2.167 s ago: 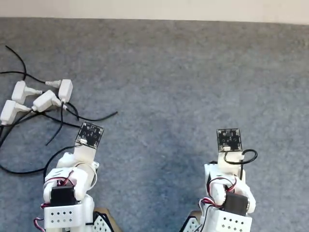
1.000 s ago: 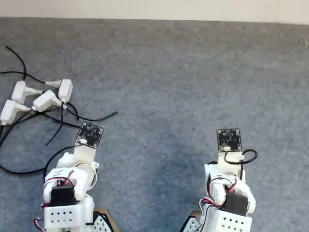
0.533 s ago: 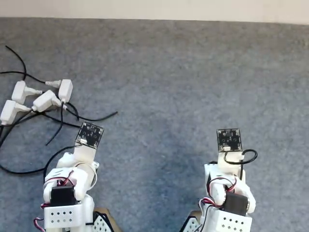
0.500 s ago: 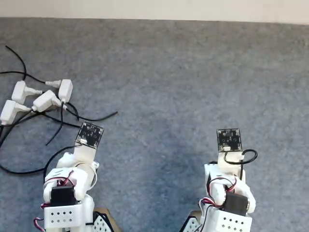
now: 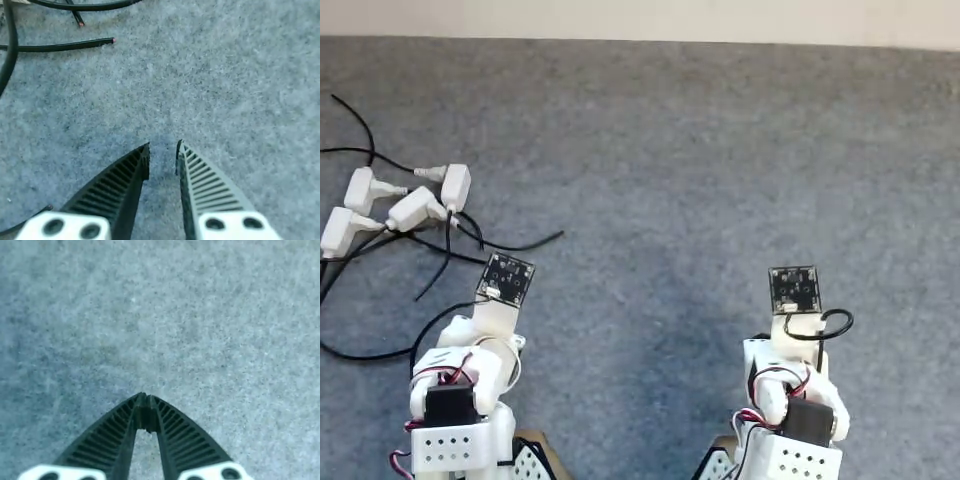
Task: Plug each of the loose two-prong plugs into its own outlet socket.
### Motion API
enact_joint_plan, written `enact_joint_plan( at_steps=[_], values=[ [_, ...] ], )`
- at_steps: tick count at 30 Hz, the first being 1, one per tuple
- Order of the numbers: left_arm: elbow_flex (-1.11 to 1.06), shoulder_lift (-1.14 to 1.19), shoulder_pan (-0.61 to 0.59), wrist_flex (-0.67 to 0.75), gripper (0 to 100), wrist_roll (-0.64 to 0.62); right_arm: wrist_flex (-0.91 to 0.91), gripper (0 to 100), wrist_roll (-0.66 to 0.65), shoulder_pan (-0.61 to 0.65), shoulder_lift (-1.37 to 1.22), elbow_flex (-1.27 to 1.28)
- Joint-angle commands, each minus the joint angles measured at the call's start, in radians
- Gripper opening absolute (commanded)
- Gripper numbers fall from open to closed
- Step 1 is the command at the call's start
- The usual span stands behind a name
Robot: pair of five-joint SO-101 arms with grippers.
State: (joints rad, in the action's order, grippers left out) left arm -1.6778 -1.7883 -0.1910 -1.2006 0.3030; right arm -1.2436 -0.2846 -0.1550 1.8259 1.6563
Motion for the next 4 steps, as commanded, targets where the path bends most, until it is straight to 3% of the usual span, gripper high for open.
enact_joint_plan(
  at_steps=[1,4],
  values=[
    [-0.019,-0.004,0.005,-0.006,10,-0.006,-0.01,0.5,0.003,-0.005,0.007,0.154],
    [-0.019,-0.004,0.005,-0.006,10,-0.006,-0.01,0.5,0.003,-0.005,0.007,0.154]
  ],
)
